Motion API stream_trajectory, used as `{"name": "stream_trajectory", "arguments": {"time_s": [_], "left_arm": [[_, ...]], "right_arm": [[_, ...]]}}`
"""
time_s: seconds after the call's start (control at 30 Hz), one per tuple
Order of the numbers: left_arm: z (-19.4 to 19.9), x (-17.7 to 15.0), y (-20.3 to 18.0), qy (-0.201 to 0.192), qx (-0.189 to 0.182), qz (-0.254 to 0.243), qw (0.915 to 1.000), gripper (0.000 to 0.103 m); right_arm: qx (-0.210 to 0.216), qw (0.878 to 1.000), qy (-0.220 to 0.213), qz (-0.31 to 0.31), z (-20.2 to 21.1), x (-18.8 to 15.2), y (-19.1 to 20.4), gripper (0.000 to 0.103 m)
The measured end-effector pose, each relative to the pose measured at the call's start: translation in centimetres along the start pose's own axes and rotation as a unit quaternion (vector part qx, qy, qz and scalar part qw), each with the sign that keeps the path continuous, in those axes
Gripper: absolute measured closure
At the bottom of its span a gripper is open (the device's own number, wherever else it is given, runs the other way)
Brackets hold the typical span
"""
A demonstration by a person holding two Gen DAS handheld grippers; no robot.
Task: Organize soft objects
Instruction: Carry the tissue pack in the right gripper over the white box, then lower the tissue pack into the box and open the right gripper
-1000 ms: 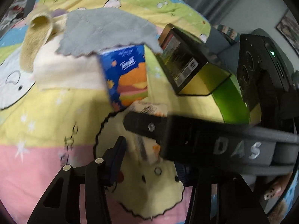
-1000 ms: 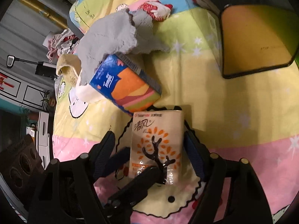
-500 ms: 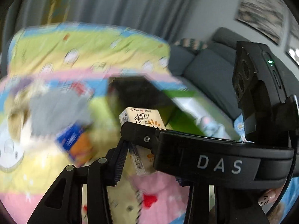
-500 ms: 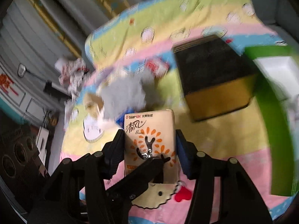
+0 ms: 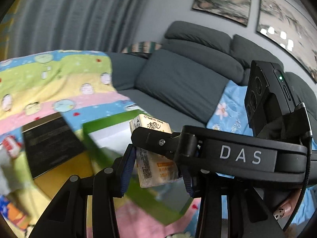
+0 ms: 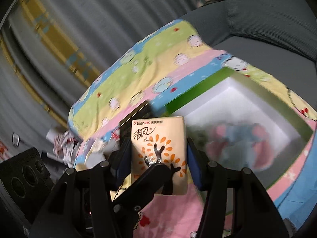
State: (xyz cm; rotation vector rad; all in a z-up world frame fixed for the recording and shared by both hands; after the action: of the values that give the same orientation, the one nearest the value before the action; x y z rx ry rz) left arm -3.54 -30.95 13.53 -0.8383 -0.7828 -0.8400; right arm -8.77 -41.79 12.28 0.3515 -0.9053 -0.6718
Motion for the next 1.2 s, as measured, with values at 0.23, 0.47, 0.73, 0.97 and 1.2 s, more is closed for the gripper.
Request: {"name": "stream_trajectory", "arguments": {"time_s": [0.23, 0.47, 0.73, 0.97, 1.2], "left_arm": [[-4.7, -0.3, -1.3, 0.035, -0.035, 0.018, 0.9986, 0.059], [-7.3, -0.9, -1.9, 0.058, -0.04, 0.028, 0.9971, 0.059], [-8.2, -1.3, -1.6, 0.073, -0.036, 0.045, 0.9957, 0.058], [-7.6, -1.3, -1.4, 0.068, -0.026, 0.049, 0.9961, 0.058], [-5.9, -0.9, 0.0, 0.061, -0.021, 0.072, 0.9953, 0.04]], "right_arm": [[-0.022, 0.999, -0.023, -0.038, 0.5, 0.8, -3.5, 0.051], [-0.053, 0.996, -0.025, -0.072, -0.1, 1.0, -5.8, 0.051], [-0.066, 0.994, -0.023, -0.084, -0.5, 1.2, -6.6, 0.051], [-0.095, 0.992, -0.039, -0.073, -0.4, 1.3, -6.2, 0.049], [-0.14, 0.986, -0.058, -0.072, 0.4, 1.5, -6.9, 0.044]]}}
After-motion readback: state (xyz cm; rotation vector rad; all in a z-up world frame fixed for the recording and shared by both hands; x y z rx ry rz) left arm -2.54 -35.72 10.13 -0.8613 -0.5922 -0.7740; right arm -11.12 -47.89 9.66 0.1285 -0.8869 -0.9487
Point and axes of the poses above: each gripper's, at about its wrist camera, not at the fingertips, and z roughly against the way its jaws point, y to its left, x to its top, the point moved 3 cm from there along -z, roughly the way its jaws point, and after that the axes turned 2 degrees about -x, right-handed, at the moved point
